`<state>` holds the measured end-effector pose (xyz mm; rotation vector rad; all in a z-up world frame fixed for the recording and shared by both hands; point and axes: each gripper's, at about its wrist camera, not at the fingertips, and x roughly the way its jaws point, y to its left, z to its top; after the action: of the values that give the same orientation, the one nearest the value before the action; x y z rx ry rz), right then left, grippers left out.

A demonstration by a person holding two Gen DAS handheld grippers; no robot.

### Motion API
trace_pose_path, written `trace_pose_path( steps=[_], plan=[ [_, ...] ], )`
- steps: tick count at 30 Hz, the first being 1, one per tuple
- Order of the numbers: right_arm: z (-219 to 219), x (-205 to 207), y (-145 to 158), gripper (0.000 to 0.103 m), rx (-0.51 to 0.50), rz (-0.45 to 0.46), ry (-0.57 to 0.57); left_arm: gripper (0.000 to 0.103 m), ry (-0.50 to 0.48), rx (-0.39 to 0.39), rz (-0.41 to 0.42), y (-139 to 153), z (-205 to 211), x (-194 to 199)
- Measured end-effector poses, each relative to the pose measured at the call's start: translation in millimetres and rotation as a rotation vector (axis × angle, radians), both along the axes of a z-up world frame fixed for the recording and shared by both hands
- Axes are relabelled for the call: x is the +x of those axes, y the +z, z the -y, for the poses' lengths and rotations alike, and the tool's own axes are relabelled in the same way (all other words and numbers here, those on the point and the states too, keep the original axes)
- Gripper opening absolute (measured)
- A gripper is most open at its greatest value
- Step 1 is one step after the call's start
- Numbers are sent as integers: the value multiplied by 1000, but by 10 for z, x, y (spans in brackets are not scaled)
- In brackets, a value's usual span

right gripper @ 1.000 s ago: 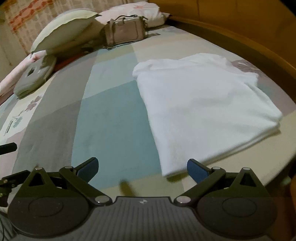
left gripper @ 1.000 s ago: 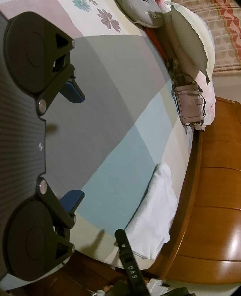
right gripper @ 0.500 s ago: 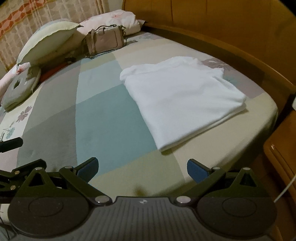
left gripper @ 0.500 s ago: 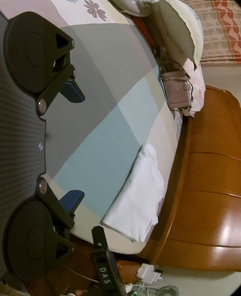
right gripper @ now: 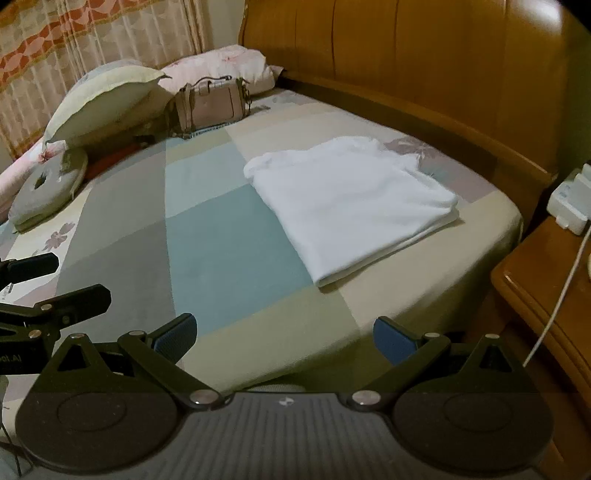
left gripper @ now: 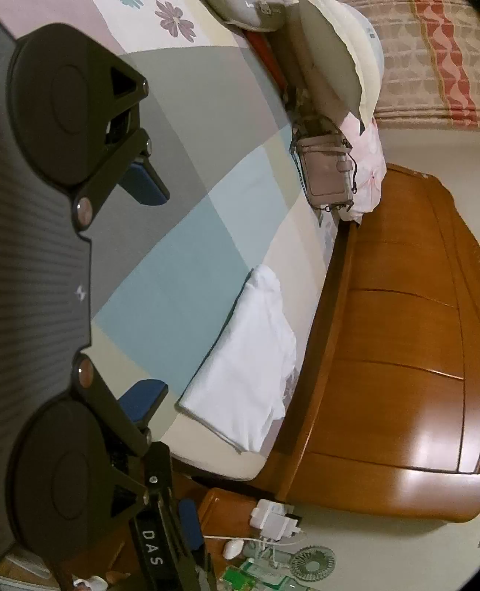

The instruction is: Fold clothes

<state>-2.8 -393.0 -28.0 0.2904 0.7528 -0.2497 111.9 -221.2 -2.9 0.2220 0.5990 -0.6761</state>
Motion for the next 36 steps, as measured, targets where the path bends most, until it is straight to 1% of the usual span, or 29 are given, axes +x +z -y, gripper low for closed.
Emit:
trace_pose_path(
  steps=[2, 6, 13, 17, 25, 32, 36],
  plan=[
    [-34, -52, 50, 103, -8, 13, -2, 100, 7, -4, -7, 15, -32, -42],
    [-120, -154, 145, 103, -27, 39, 3, 100, 52, -5, -20, 25, -106, -136],
    [-297, -294, 233, 103, -96, 55, 7, 101, 39, -37, -12, 113, -219, -343],
    [-343, -399, 273, 103, -102, 72, 10, 101, 25, -54, 1, 157, -271, -472],
    [-408, -579, 273, 103, -109, 84, 17, 101, 37, -92, -34, 145, -352, -600],
    [-437, -641, 309, 103, -117, 100, 25, 102, 45, -95, -23, 186, -374, -655],
    [-433, -652, 312, 103, -115, 102, 25, 102, 41, -84, -19, 182, -348, -665]
  ],
)
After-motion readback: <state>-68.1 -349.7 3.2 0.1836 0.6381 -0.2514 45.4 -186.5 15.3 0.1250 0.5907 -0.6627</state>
